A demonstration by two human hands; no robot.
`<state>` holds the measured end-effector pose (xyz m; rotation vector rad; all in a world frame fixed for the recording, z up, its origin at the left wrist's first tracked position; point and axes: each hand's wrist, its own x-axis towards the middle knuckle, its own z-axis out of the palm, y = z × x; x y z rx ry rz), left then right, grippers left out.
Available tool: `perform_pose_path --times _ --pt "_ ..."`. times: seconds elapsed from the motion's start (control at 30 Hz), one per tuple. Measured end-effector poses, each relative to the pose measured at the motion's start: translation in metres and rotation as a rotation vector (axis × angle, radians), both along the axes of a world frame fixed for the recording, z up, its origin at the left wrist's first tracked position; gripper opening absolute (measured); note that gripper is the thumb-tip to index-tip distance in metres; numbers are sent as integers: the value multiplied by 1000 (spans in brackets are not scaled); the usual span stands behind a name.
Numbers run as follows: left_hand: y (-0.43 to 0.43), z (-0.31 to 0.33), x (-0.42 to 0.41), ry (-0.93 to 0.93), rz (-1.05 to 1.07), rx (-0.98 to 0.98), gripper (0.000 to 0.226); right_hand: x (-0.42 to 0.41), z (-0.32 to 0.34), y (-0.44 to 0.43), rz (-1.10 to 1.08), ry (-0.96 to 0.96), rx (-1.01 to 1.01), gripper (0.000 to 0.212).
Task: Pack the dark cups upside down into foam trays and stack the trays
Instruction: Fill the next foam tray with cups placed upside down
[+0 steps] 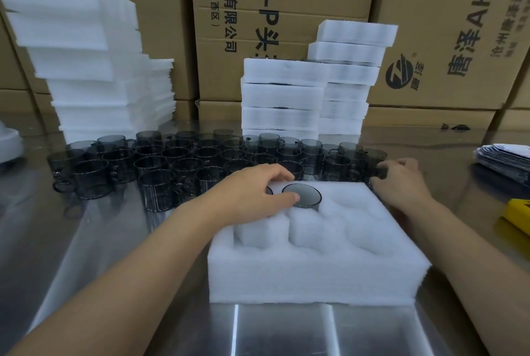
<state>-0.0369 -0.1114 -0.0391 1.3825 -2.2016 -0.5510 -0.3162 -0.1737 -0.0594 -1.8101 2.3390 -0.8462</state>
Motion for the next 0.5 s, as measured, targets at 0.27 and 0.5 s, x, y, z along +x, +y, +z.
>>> perform_pose_path --times 0.27,0.5 --pt "0 0 -1 -20 -4 -19 32 2 -8 -4 17 -11 -61 22" --pt "0 1 -1 -35 1 -39 33 6 4 1 -36 -51 -270 21"
